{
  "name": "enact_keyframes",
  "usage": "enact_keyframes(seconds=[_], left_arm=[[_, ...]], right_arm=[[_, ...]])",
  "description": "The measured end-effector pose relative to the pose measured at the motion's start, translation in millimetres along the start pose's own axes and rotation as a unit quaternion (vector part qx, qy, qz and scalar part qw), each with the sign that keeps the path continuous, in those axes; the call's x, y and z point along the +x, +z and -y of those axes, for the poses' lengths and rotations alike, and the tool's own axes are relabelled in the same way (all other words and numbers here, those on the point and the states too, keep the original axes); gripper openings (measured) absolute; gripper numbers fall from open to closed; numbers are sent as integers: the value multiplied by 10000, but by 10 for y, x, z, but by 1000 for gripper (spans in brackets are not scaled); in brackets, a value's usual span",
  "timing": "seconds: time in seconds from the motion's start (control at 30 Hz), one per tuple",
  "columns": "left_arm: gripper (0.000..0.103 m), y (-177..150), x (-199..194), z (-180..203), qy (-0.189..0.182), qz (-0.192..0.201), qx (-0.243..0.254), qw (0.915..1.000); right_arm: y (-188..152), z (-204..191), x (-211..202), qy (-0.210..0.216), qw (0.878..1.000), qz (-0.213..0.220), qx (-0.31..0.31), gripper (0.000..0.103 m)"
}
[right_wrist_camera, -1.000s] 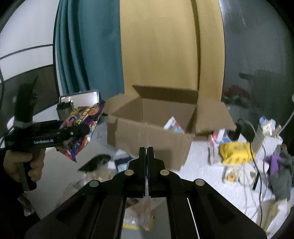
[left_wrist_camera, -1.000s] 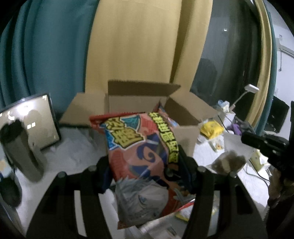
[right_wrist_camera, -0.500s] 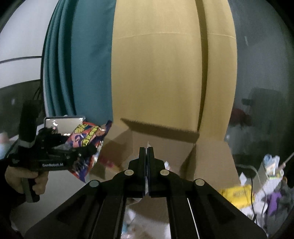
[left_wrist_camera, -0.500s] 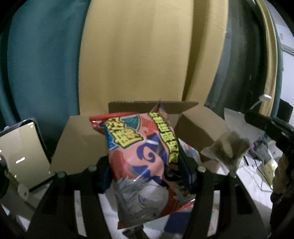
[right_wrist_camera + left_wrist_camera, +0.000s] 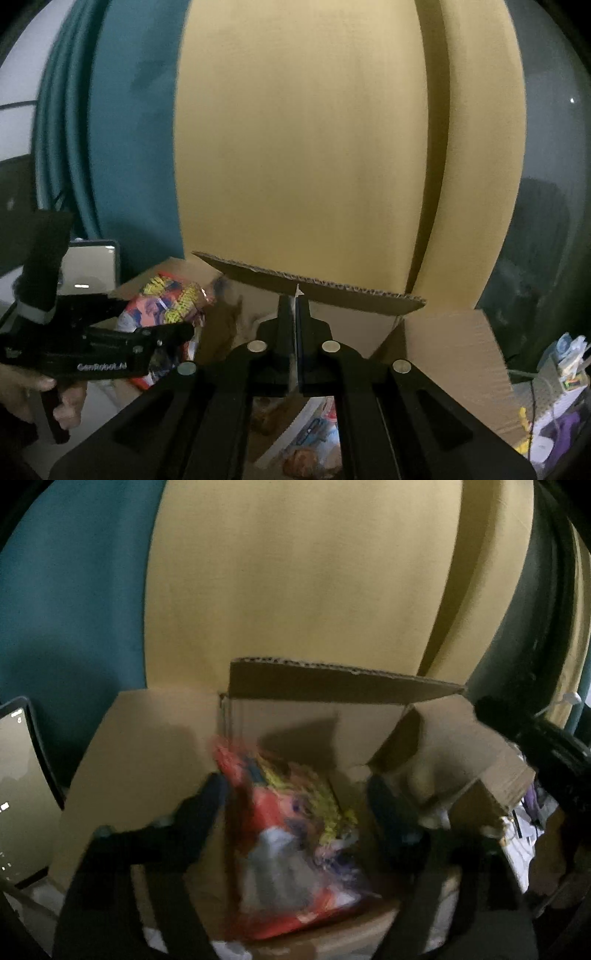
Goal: Organize snacks
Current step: 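Carry both bags into the cardboard box and open both tools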
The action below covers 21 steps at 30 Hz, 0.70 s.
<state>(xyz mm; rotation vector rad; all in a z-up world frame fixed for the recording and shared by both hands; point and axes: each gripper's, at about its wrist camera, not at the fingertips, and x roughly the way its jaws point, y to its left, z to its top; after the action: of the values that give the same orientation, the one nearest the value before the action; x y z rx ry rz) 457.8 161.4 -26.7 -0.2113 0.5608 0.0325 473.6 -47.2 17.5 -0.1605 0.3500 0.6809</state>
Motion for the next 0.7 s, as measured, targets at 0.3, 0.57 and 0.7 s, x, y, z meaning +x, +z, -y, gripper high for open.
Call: enact_keyframes(seconds=[0.3, 0.57, 0.7], left_arm=[[91, -50, -337, 78, 7, 200, 86, 9998], [91, -243, -814, 152, -38, 273, 98, 9996], [91, -392, -1049, 219, -48, 257, 166, 9995]], right_arm=[[-66, -84, -62, -42, 9999, -124, -16, 67], [-145, -211, -423, -19, 9998, -140, -122, 67], [-238, -259, -639, -31, 9998, -175, -125, 67]])
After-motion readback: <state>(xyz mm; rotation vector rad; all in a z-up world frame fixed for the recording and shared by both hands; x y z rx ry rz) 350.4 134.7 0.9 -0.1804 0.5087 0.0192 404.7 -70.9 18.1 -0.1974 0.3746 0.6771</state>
